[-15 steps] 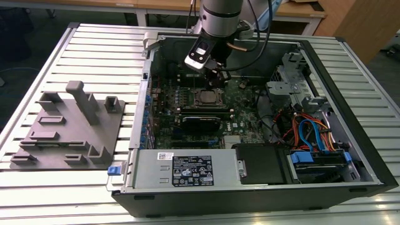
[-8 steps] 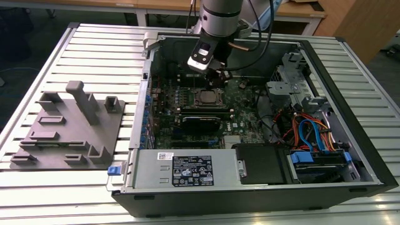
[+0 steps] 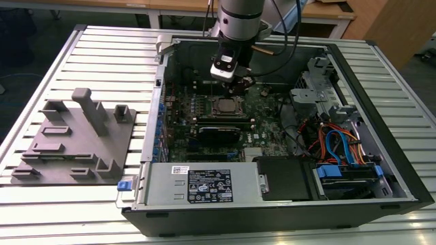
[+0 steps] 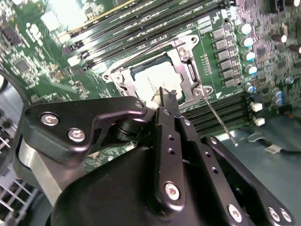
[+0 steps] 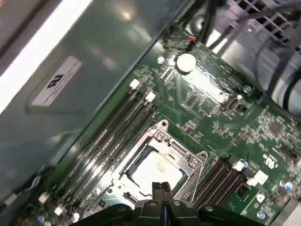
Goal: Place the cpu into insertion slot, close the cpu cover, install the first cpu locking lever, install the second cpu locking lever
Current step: 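Install the first cpu locking lever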
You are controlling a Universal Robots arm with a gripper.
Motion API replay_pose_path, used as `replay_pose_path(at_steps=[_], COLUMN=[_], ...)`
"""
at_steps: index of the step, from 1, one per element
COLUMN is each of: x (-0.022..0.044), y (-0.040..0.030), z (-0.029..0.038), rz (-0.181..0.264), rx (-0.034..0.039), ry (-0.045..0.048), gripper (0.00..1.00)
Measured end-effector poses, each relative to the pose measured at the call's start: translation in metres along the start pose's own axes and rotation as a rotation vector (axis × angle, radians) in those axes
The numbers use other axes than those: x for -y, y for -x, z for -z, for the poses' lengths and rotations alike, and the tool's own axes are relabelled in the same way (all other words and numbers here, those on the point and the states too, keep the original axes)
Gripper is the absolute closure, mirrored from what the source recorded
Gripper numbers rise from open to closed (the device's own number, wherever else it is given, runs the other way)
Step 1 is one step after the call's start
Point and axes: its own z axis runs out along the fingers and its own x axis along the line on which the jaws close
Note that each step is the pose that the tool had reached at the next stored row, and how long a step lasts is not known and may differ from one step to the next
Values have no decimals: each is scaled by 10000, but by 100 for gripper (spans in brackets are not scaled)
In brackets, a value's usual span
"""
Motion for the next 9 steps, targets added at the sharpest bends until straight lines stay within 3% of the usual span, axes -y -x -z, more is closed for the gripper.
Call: replay_pose_path(at_steps=[9], x=[0], y=[0], z=[-13], rz=[1620], rx=[0], ry=[16], gripper=[90])
